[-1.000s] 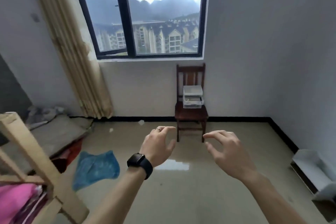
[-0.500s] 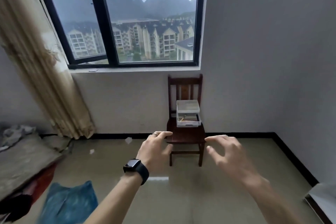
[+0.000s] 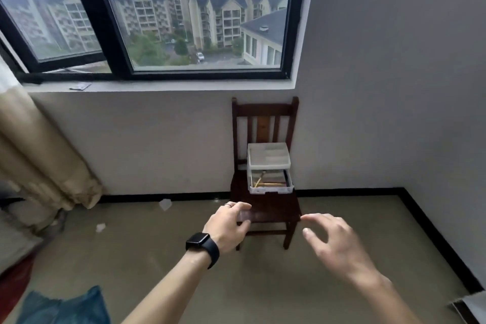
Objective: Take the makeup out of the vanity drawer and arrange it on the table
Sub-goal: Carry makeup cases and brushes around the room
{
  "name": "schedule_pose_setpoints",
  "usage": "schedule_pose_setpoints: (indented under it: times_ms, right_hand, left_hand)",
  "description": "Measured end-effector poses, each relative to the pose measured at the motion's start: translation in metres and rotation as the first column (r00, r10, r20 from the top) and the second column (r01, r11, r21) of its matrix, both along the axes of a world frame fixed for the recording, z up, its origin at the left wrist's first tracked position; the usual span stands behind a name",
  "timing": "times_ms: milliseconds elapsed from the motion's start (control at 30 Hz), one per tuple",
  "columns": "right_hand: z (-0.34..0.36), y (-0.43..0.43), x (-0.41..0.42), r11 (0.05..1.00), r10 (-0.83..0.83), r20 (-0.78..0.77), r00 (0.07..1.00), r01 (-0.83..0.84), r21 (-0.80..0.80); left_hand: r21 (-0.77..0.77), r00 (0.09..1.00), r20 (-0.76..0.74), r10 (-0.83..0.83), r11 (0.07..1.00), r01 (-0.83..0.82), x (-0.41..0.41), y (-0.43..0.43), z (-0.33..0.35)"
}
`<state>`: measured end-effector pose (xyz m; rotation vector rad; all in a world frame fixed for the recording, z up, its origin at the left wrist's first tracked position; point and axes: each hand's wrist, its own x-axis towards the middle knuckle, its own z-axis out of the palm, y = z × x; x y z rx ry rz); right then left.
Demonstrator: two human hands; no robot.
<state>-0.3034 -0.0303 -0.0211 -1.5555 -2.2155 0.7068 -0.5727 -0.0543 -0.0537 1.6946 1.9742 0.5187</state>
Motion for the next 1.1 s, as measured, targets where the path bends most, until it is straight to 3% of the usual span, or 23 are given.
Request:
schedule_pose_setpoints:
  times_ms: [367, 667, 867, 1100]
  right_hand:
    - [-0.124, 0.176, -0.022, 0.965, 0.003, 0.094, 0.996, 0.021, -0.26]
    - [-0.221, 0.361, -0.049, 0.905, 0.098, 0.166, 0.981, -0.019, -0.424]
    - [-0.301, 0.444, -0.089, 0.908, 0.153, 0.181, 0.971, -0.066, -0.413]
    - [-0.39, 0.489, -0.128, 0.918, 0.249, 0.374, 0.893, -0.095, -0.384]
  left_hand:
    - [-0.264, 0.996, -0.059, -0.066, 0.963, 0.048, -0.015, 0.187, -0.1]
    - [-0.474, 0.989, -0.145, 0.004, 0.878, -0.073, -0.014, 0.343, -0.185]
    - [-0.497, 0.971, -0.24, 0.005, 0.858, -0.127, -0.025, 0.416, -0.249]
    - [-0.523, 0.898, -0.41, -0.162, 0.848, -0.086, -0.026, 0.464, -0.328]
